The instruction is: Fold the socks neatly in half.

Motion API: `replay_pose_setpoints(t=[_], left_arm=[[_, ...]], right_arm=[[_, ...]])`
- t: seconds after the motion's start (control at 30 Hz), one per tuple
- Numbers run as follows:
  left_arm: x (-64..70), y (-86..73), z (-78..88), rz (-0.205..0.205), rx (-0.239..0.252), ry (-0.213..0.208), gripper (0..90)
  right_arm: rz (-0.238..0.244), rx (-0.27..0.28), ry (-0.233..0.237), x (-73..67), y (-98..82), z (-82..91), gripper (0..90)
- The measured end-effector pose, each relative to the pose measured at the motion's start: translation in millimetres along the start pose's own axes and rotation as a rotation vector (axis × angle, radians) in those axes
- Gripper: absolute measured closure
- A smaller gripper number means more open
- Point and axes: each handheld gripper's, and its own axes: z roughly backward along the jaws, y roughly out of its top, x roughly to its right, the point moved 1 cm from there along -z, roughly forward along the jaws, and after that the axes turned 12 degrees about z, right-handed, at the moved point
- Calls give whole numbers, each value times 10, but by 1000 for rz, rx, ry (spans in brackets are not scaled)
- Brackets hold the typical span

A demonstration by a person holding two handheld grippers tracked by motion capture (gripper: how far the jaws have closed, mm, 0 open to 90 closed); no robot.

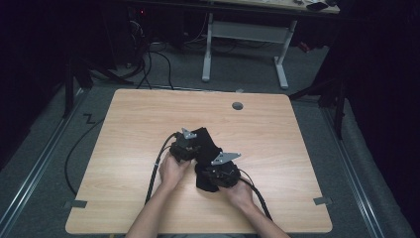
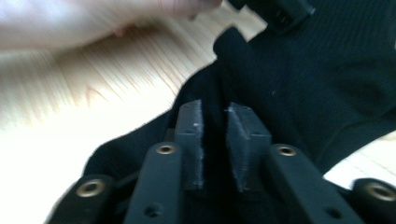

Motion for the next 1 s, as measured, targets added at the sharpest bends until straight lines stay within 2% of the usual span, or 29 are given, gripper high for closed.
replay_pose_setpoints(t=[0.03, 0.07, 0.17, 0.2, 0.23, 0.27, 0.33, 0.37, 0.5, 0.6, 0.63, 0.7, 0.73, 0.83, 0.9, 1.0], left_arm=[[0, 0, 0, 0, 0, 0, 603], [5, 14, -5, -2, -7, 3, 603], [6, 34, -12, -4, -16, 8, 603], [3, 34, -13, -4, -15, 7, 603], [1, 34, -13, -2, -15, 7, 603], [-1, 35, -13, -1, -15, 5, 602], [-1, 35, -15, 1, -14, 6, 602], [-1, 35, -17, 2, -12, 6, 603], [2, 36, -19, 4, -11, 10, 603], [8, 36, -18, 4, -12, 14, 602], [8, 36, -18, 4, -12, 14, 602], [10, 36, -18, 0, -11, 15, 600], [10, 36, -17, 3, -12, 16, 599], [-3, 40, -17, 10, -12, 17, 574], [-16, 42, -9, 17, -19, 19, 552], [-18, 46, 20, 23, -28, 25, 517]], right_arm=[[0, 0, 0, 0, 0, 0, 780], [9, -9, 13, 3, -14, -21, 861], [16, 4, 21, 2, -10, 29, 876], [24, 29, 26, -12, 4, 130, 879], [24, 29, 26, -12, 4, 130, 879], [32, 48, 29, -32, 20, 251, 880], [43, 58, 30, -39, 24, 311, 879], [56, 72, 35, -51, 26, 418, 879], [65, 77, 49, -69, 14, 511, 877], [76, 12, 93, -131, -78, 383, 860], [76, 12, 93, -131, -78, 383, 860], [71, -33, 120, -177, -185, 223, 779], [67, -26, 123, -182, -198, 220, 758], [56, 22, 106, -156, -152, 306, 718], [37, 56, 76, -106, -110, 386, 713], [9, 64, 13, 5, -84, 429, 725]])
